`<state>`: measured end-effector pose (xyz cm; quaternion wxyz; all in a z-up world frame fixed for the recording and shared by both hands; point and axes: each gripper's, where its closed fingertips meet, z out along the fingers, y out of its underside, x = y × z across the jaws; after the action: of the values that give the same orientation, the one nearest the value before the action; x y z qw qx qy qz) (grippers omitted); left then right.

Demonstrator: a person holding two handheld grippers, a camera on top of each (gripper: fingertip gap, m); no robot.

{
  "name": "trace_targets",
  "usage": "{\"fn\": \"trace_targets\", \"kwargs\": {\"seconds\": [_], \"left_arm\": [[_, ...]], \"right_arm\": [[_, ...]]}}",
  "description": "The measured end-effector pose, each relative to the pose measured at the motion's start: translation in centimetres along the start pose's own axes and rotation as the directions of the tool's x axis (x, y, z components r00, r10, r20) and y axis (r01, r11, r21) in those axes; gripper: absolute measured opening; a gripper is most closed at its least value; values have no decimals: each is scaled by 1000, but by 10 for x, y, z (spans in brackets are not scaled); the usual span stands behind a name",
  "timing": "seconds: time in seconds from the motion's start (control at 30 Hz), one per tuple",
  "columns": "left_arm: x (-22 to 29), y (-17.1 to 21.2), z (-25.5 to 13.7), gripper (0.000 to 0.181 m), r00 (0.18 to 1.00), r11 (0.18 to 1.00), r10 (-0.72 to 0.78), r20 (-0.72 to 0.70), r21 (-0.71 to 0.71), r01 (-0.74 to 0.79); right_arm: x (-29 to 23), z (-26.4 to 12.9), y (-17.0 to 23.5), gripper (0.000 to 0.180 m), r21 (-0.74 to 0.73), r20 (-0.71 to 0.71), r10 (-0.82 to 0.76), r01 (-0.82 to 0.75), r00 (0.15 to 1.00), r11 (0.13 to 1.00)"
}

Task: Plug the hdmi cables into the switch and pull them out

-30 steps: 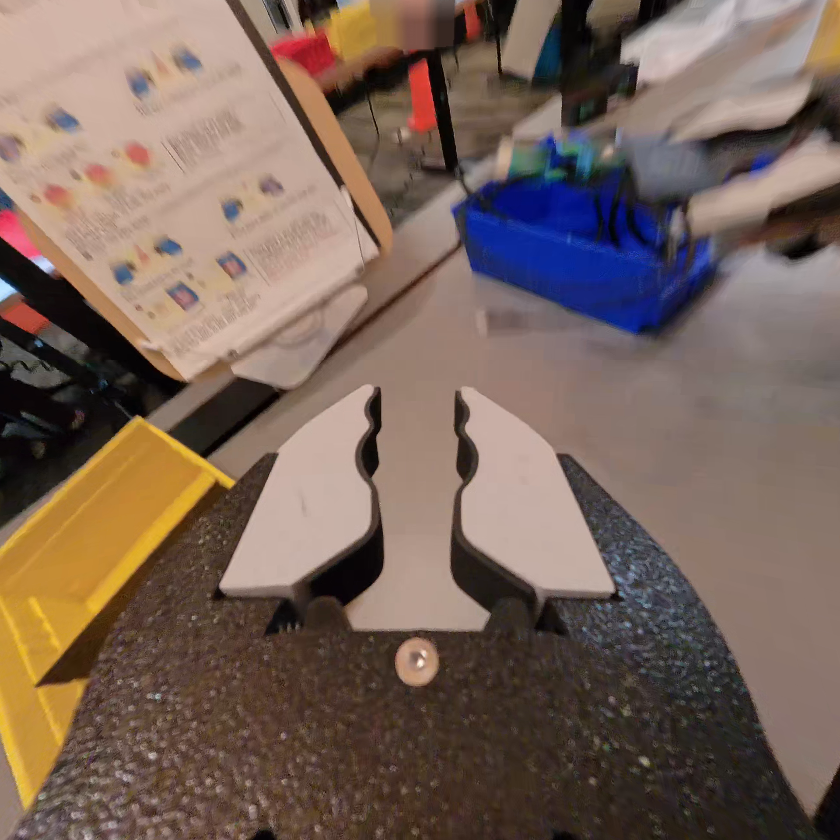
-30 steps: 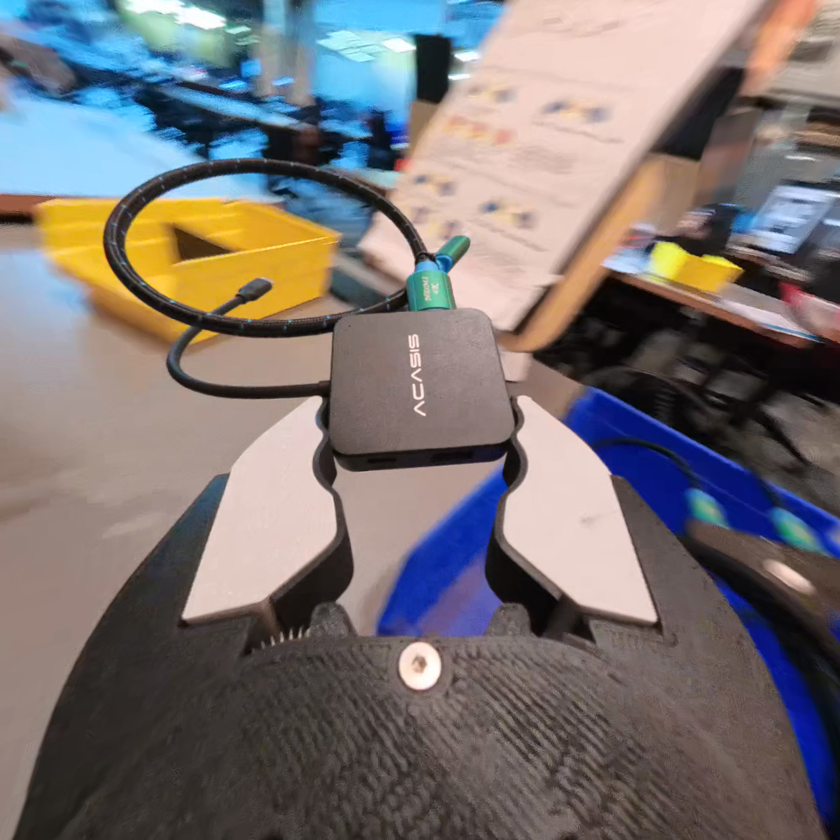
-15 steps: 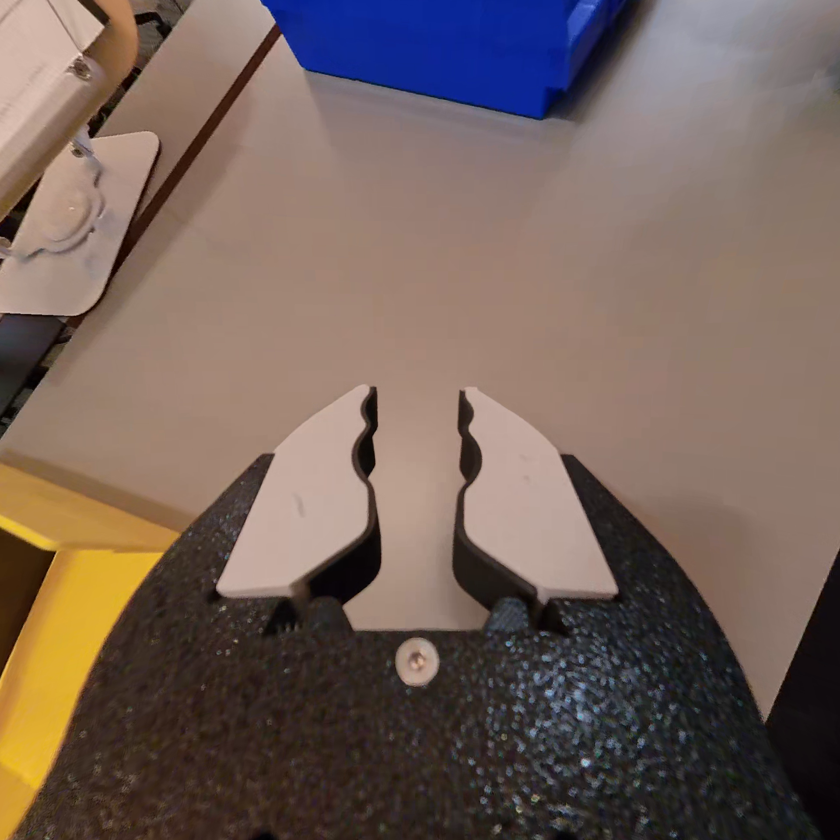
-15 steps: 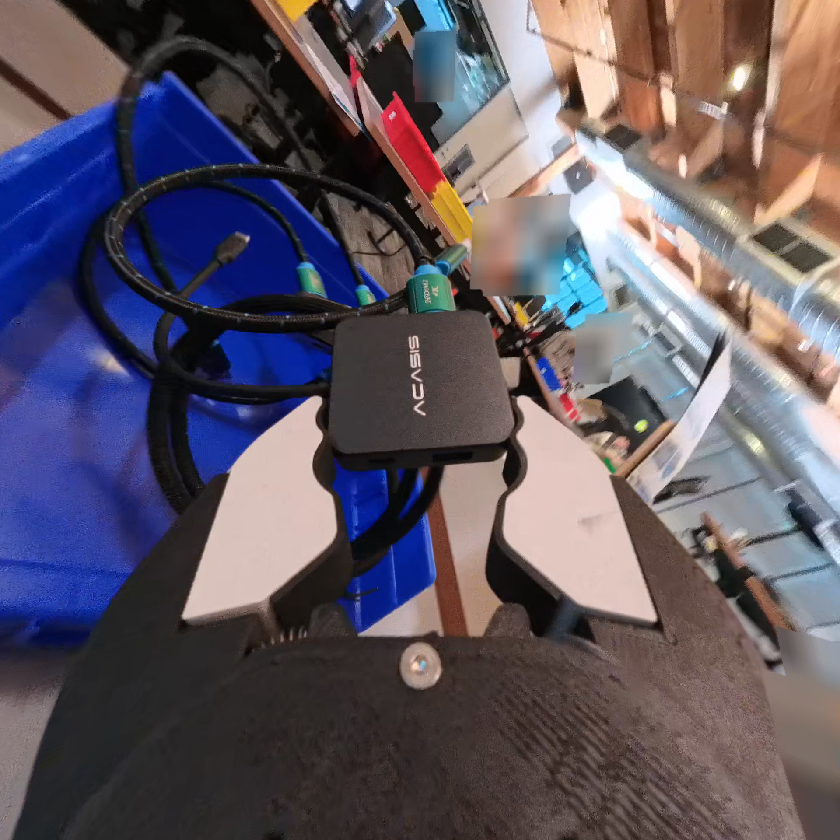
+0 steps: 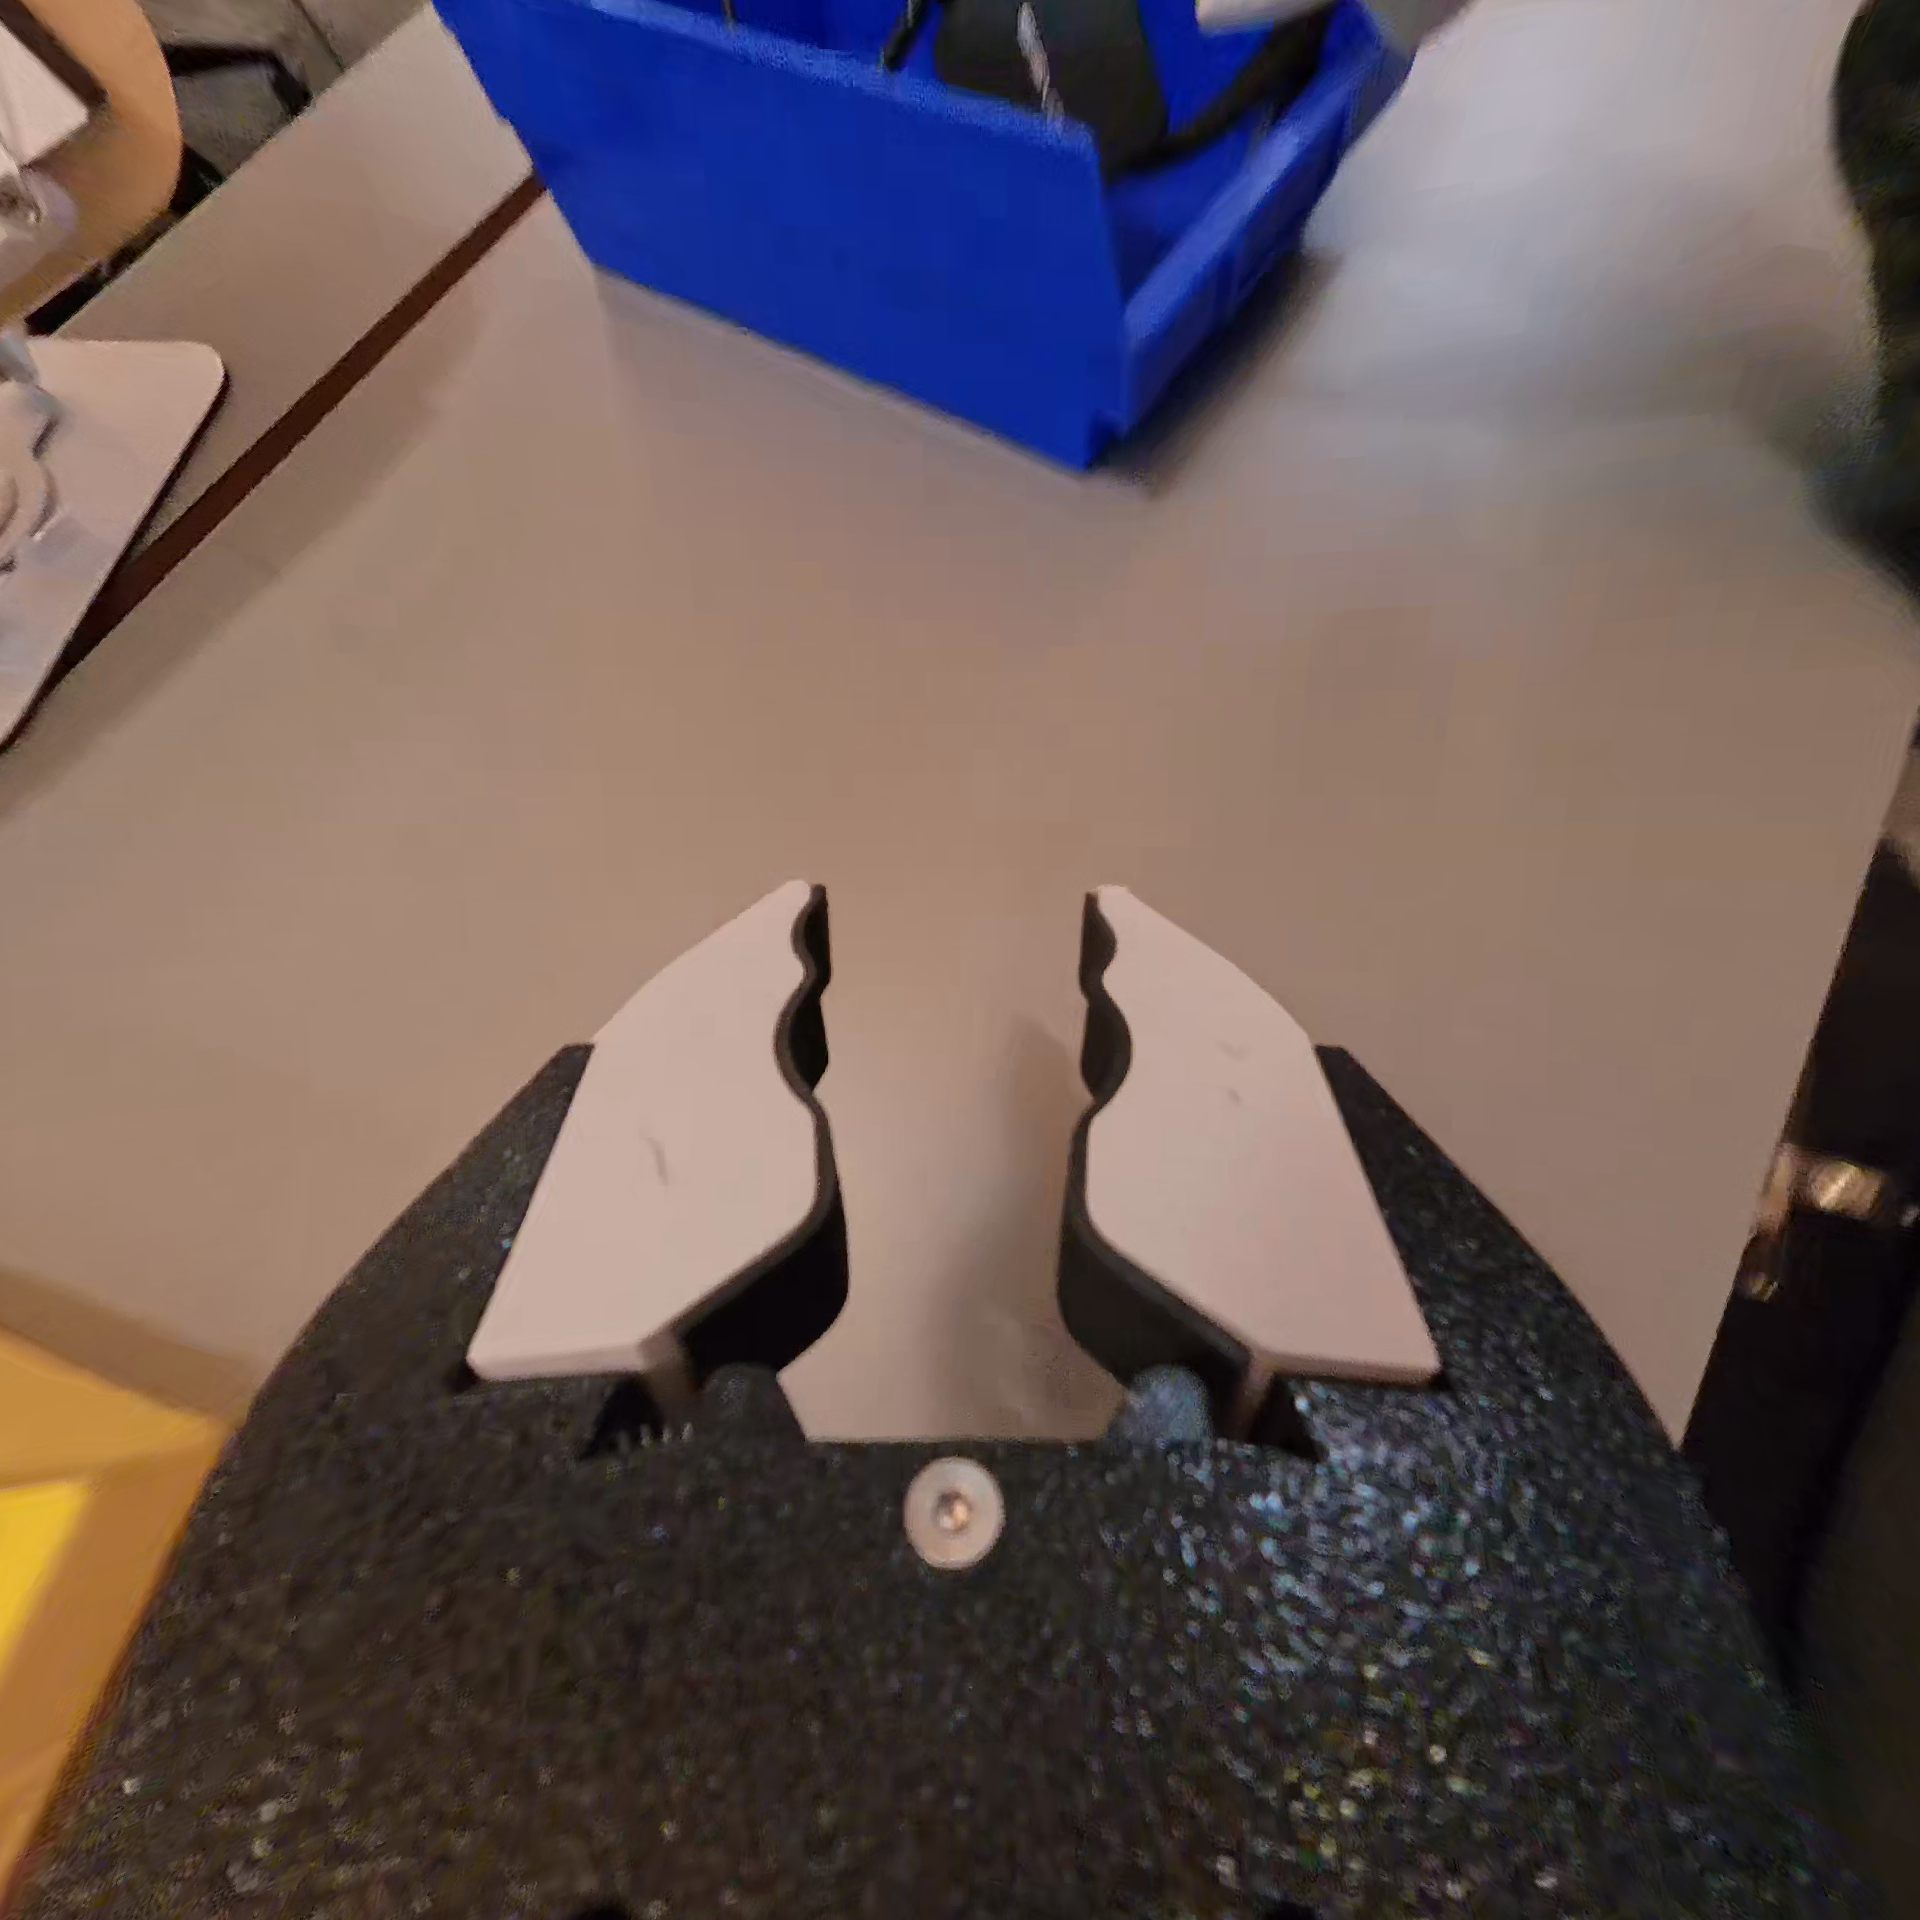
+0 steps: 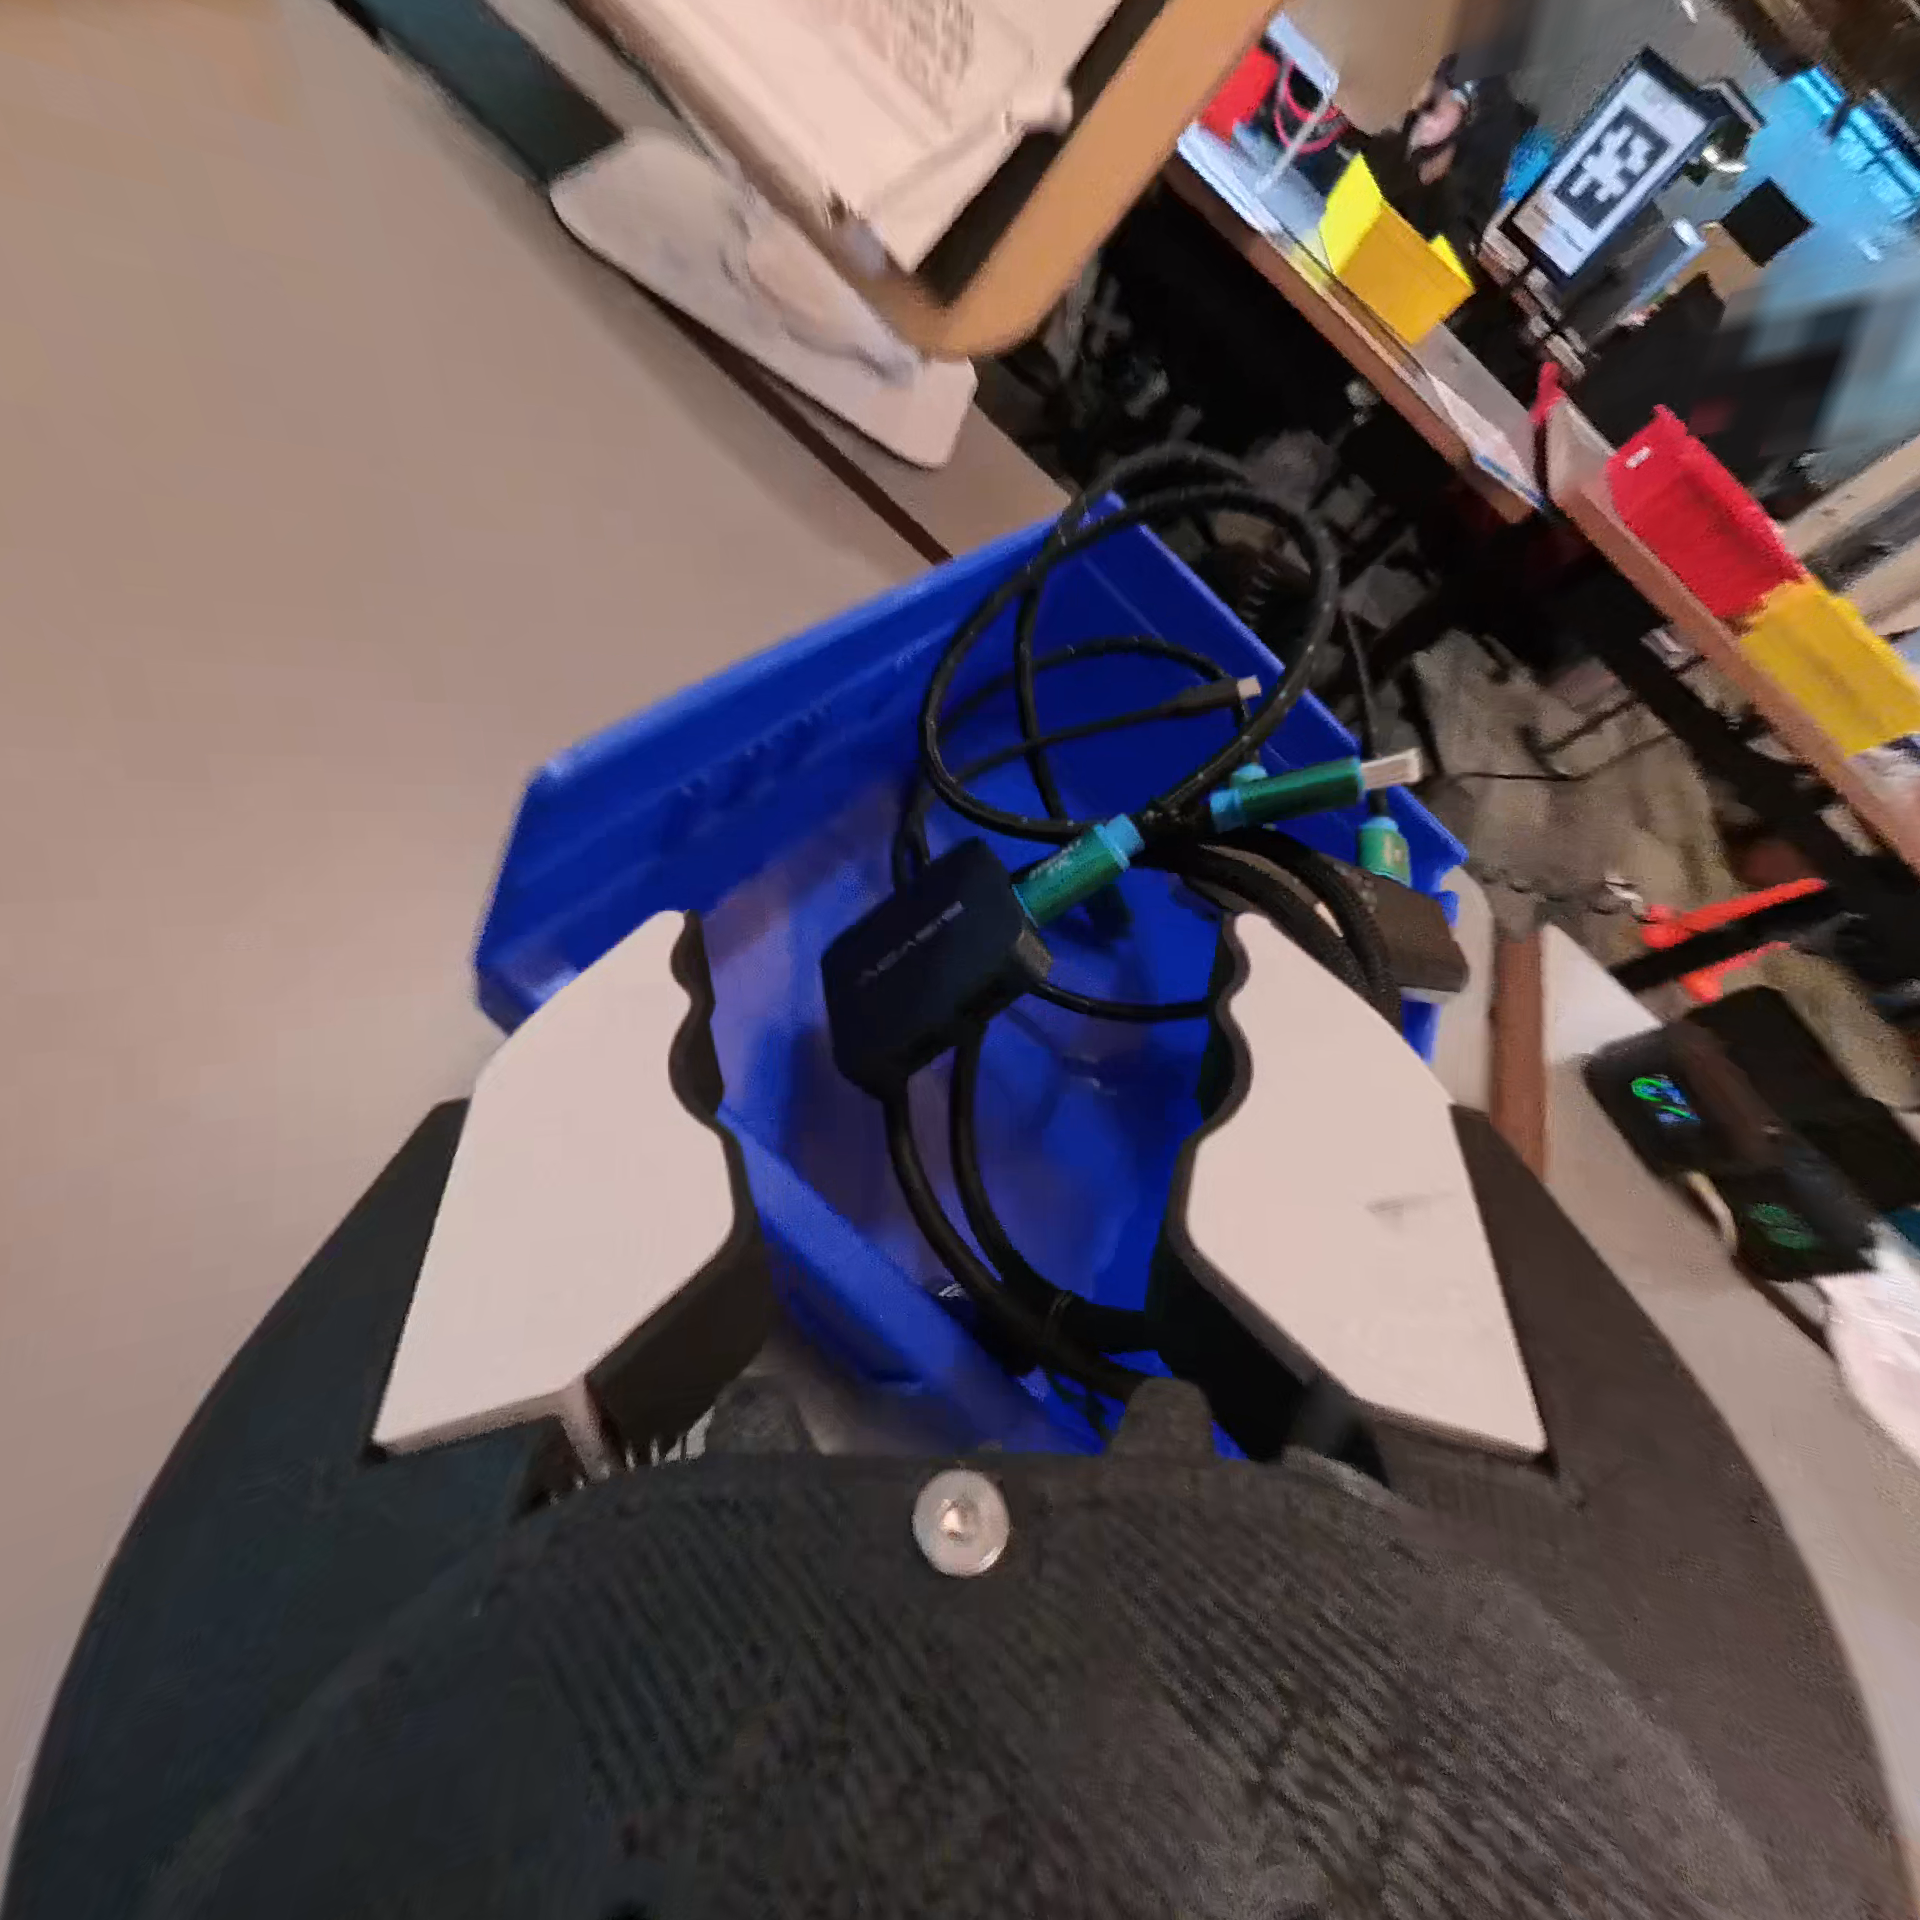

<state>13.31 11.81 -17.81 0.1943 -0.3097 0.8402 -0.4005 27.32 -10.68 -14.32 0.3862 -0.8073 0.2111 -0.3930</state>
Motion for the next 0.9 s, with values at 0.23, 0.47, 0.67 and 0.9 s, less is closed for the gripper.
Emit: {"fn": "trace_targets", "kwargs": {"seconds": [0.23,0.47,0.67,0.9], "left_arm": [[18,-95,68,80,972,935,-234,-36,265,235],[19,-150,176,87,955,956,-278,105,131,264],[-19,-148,210,45,897,998,-43,439,-25,61],[-56,-131,209,92,820,965,-249,515,66,252]], "right_arm": [[50,-45,-36,81,249,-172,253,-206,952,946],[71,-64,-33,75,256,-311,260,-183,914,949],[71,-65,-40,73,287,-291,269,-184,918,940],[60,-47,-37,72,287,-214,291,-225,932,931]]}}
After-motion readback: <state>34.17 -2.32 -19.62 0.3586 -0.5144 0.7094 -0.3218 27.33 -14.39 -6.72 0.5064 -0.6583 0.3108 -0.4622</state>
